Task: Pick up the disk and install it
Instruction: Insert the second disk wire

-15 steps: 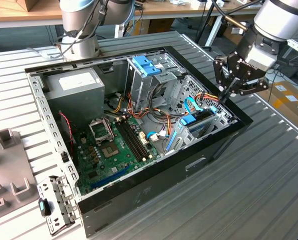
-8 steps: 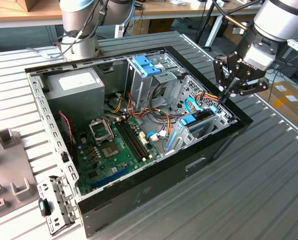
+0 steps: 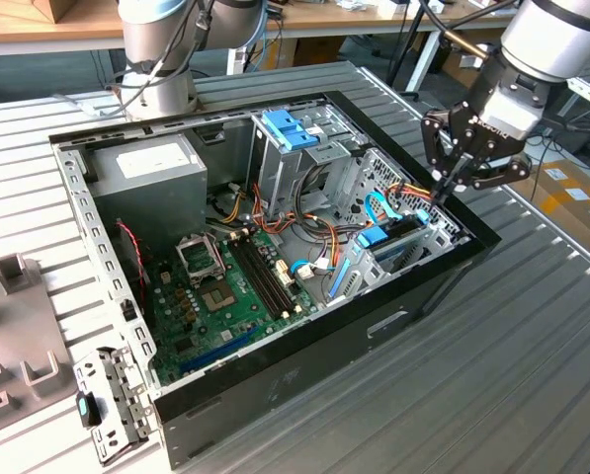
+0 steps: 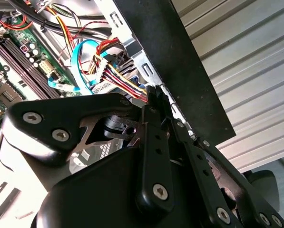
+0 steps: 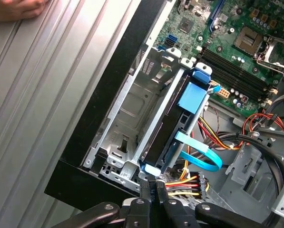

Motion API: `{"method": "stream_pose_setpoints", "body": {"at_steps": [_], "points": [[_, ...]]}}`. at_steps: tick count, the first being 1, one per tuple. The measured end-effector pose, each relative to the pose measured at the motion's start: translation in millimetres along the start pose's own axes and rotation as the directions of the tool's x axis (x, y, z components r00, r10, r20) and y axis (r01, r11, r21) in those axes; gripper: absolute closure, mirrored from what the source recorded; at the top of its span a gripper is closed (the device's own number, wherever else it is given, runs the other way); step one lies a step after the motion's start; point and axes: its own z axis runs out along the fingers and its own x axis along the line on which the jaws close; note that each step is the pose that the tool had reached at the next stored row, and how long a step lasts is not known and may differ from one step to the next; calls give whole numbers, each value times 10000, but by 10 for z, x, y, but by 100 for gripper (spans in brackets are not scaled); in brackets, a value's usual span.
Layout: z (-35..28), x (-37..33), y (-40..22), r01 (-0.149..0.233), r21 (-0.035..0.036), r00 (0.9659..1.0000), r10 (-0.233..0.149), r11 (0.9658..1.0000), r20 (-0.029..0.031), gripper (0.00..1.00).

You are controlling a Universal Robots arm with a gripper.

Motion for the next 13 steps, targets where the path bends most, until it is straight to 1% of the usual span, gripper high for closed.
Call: {"method": "stream_pose_setpoints", "body": {"at_steps": [2, 4, 5, 6, 7, 13], "points": [[2, -4, 8, -158, 5, 9999, 158, 9999, -3, 84], [2, -5, 11, -406, 12, 9992, 406, 9992, -11, 84], [5, -6, 12, -662, 21, 9978, 662, 9978, -17, 84], [6, -6, 12, -934, 30, 9956, 934, 9956, -23, 84], [6, -6, 12, -1023, 32, 9947, 1023, 9947, -26, 84], [6, -6, 12, -1029, 33, 9947, 1029, 9947, -25, 84]]}}
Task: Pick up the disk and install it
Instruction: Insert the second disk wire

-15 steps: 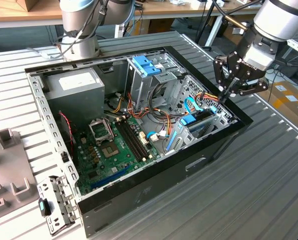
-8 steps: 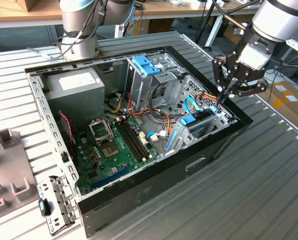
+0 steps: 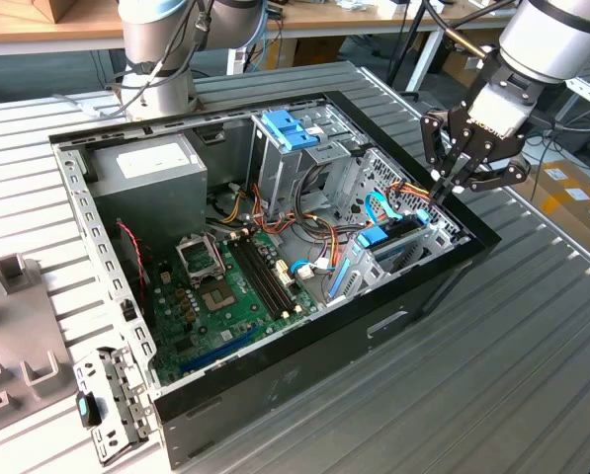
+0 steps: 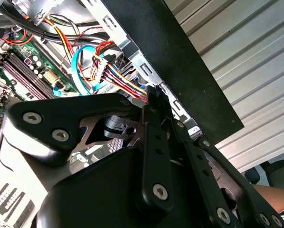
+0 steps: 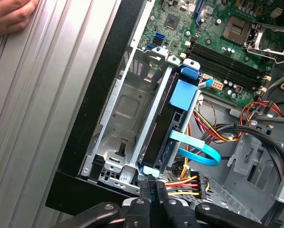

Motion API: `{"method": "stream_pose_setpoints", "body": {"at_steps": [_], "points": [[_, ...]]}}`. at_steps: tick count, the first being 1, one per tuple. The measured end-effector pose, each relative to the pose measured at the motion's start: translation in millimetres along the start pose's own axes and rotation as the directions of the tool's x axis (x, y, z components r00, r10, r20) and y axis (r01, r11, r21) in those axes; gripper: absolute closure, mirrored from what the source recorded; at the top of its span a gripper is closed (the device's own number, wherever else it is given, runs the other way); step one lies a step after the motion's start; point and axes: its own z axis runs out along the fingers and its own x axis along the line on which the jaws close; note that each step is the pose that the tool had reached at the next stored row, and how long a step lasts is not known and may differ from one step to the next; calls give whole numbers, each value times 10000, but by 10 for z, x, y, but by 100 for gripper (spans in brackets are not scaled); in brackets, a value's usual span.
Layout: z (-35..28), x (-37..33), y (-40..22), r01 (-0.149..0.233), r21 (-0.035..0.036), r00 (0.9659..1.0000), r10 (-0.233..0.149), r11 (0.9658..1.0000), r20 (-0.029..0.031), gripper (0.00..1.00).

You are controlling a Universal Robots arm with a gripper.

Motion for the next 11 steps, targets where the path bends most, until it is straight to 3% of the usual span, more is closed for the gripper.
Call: {"method": "stream_pose_setpoints", "body": {"at_steps": [11], "points": [[0, 0, 0, -106, 3, 9999, 106, 9999, -3, 84]]}}
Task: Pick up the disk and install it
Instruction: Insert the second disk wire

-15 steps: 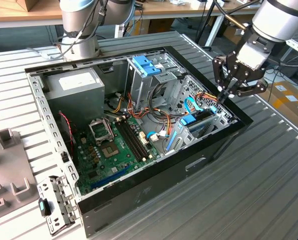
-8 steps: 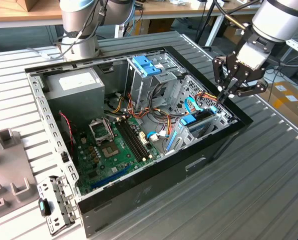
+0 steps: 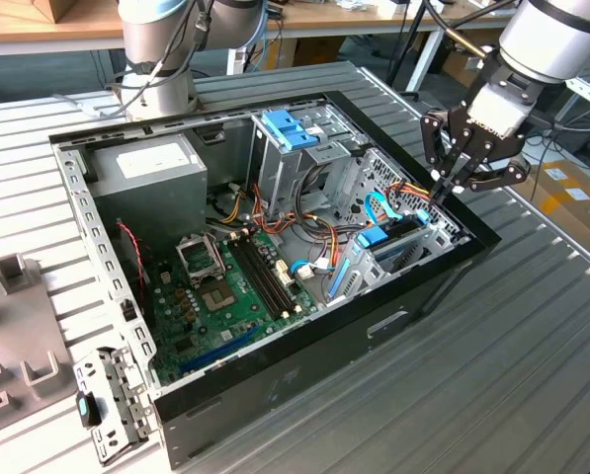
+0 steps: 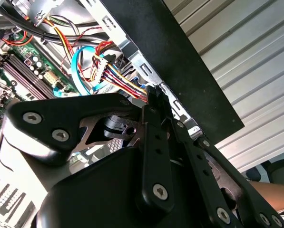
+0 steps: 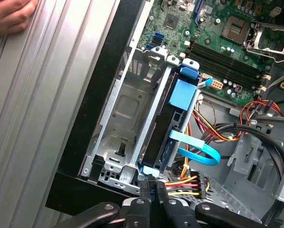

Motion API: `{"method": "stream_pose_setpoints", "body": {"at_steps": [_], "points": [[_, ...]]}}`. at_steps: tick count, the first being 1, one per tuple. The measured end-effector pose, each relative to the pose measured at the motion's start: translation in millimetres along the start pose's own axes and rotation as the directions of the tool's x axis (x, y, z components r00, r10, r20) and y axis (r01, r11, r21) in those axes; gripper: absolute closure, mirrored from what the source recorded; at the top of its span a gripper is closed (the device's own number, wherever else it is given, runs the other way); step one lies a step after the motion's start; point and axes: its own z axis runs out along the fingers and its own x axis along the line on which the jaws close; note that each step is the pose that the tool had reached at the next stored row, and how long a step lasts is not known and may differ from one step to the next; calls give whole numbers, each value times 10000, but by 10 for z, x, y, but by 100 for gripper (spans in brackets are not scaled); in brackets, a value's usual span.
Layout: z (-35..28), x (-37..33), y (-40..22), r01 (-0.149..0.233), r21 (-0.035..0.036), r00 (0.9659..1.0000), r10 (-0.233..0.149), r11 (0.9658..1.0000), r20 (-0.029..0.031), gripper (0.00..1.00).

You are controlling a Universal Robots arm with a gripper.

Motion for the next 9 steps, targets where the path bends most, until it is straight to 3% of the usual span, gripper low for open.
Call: {"method": "stream_pose_setpoints", "body": {"at_steps": [9], "points": [[0, 0, 0, -33, 1, 10000, 33, 10000, -1, 84]]}}
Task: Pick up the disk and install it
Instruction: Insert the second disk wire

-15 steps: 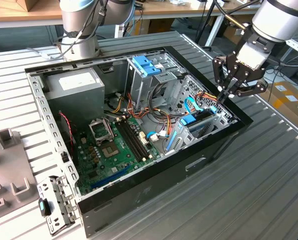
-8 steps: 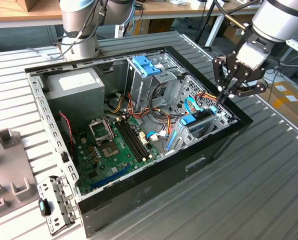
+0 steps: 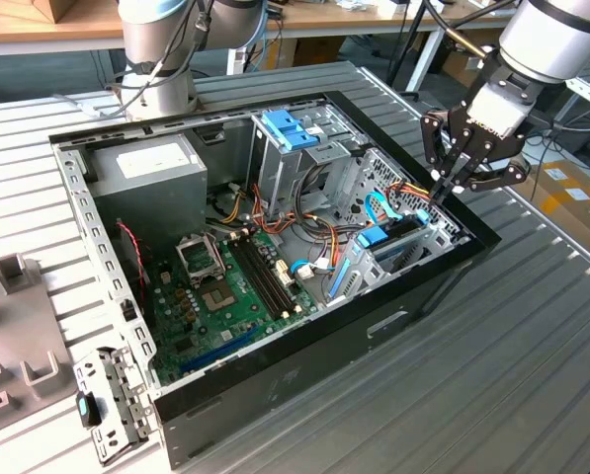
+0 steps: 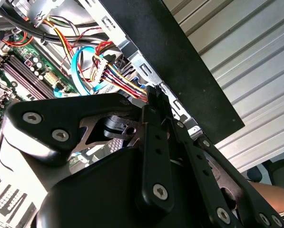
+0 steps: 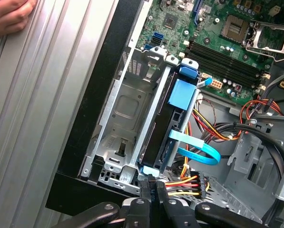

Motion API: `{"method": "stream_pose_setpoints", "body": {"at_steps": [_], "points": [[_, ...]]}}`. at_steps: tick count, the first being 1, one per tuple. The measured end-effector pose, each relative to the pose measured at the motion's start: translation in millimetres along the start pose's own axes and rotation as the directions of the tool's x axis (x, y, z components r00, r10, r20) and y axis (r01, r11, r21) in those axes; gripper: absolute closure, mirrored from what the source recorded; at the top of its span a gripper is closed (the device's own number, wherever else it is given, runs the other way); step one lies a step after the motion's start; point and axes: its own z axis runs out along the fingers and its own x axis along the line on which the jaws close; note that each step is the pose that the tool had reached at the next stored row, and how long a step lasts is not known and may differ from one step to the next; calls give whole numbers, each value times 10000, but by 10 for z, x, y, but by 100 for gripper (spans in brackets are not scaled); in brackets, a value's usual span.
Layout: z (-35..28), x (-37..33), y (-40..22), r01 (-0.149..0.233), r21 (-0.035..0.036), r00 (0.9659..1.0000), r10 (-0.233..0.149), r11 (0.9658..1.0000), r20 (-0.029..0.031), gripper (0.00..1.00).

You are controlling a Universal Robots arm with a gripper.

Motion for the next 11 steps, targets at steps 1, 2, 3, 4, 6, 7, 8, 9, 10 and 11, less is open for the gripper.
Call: {"method": "stream_pose_setpoints", "body": {"at_steps": [1, 2, 3, 4, 6, 7, 8, 9, 10, 11], "points": [[0, 0, 0, -1, 0, 10000, 1, 10000, -1, 84], [0, 0, 0, -2, 0, 10000, 2, 10000, 0, 84], [0, 0, 0, -2, 0, 10000, 2, 10000, -1, 84], [0, 0, 0, -2, 0, 10000, 2, 10000, 0, 84], [0, 0, 0, -13, 1, 10000, 13, 10000, 0, 84], [0, 0, 0, -70, 2, 10000, 70, 10000, -2, 84], [0, 0, 0, -119, 4, 9999, 119, 9999, -3, 84], [0, 0, 0, -179, 6, 9998, 179, 9998, -4, 84], [0, 0, 0, -269, 8, 9996, 269, 9996, -7, 84], [0, 0, 0, -367, 12, 9993, 367, 9993, -9, 84]]}}
